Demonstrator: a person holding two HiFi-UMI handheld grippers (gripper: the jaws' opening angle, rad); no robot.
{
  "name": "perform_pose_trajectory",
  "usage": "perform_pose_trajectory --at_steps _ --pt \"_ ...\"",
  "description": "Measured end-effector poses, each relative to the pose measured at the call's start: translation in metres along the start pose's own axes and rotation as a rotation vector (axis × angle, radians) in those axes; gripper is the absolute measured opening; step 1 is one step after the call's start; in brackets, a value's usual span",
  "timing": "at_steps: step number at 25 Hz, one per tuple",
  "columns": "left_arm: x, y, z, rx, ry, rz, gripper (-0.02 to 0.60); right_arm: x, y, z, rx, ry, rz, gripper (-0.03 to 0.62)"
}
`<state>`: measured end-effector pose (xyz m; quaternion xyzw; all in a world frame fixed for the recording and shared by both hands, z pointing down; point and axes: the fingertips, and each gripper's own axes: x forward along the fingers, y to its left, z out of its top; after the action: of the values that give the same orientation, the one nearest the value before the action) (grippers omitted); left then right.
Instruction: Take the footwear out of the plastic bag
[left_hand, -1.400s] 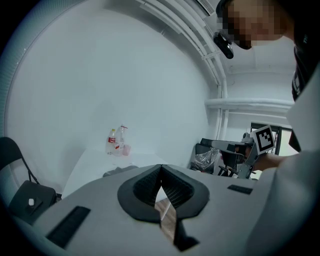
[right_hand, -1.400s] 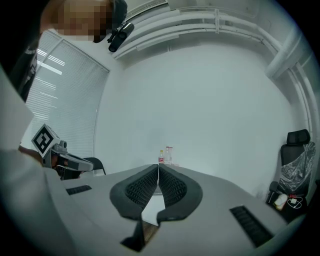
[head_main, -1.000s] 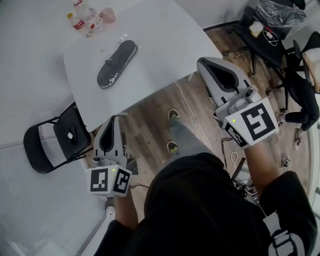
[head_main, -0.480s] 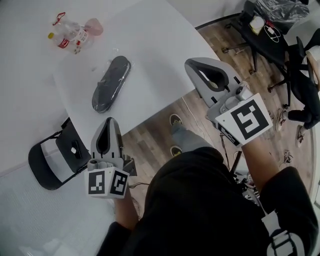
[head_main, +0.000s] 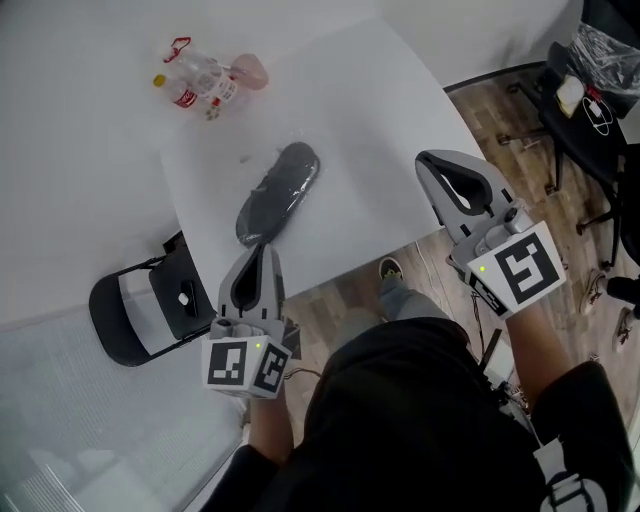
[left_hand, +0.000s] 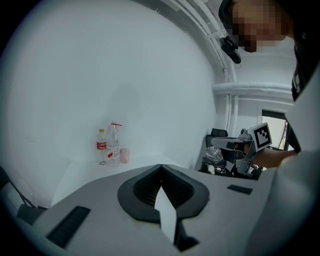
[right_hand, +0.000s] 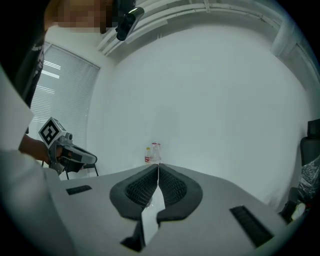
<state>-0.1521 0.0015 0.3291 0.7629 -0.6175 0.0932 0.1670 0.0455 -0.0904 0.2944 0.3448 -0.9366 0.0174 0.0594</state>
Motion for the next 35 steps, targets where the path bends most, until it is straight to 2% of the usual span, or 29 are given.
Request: perform_pose_trajectory --at_steps 4,10,14,16,17,19,21,23,26,28,30,35 --pt "0.002 0.006 0.009 -0.046 -0.014 -0.007 0.023 0.013 0.002 0.004 -0.003 -0.015 0.040 0.020" --pt "0.003 0.026 0.011 -0.035 -0.023 0.003 0.023 0.034 0.018 0.010 -0.035 -0.028 0.101 0.020" --pt "0.023 0.054 -0.006 0.052 0.049 0.033 0.023 0.051 0.023 0.013 -0.061 -0.020 0.118 0.020" --pt "0.036 0.070 -0.018 0.060 0.097 0.034 0.026 0.062 0.026 0.015 -0.063 -0.015 0.117 0.020" --pt "0.043 0.077 -0.022 0.055 0.115 0.023 0.052 0.068 0.027 0.015 -0.068 -0.012 0.114 0.020" --pt "0.059 0.083 -0.032 0.072 0.166 -0.021 0.331 0.080 0.026 0.016 -0.090 -0.007 0.113 0.020" --pt "0.073 0.089 -0.043 0.165 0.228 -0.048 0.387 0.091 0.026 0.016 -0.102 0.002 0.116 0.020" --pt "0.089 0.099 -0.058 0.312 0.309 -0.058 0.430 0.104 0.025 0.014 -0.103 0.014 0.121 0.020" --pt "0.113 0.118 -0.103 0.476 0.507 -0.084 0.536 0.123 0.026 0.012 -0.106 0.026 0.133 0.020" --pt "0.126 0.130 -0.135 0.500 0.635 -0.118 0.574 0.133 0.026 0.010 -0.105 0.031 0.143 0.020" --pt "0.138 0.140 -0.164 0.479 0.741 -0.154 0.584 0.140 0.024 0.007 -0.105 0.035 0.149 0.020" --pt "0.153 0.156 -0.208 0.461 0.895 -0.195 0.586 0.152 0.016 -0.002 -0.088 0.047 0.149 0.020"
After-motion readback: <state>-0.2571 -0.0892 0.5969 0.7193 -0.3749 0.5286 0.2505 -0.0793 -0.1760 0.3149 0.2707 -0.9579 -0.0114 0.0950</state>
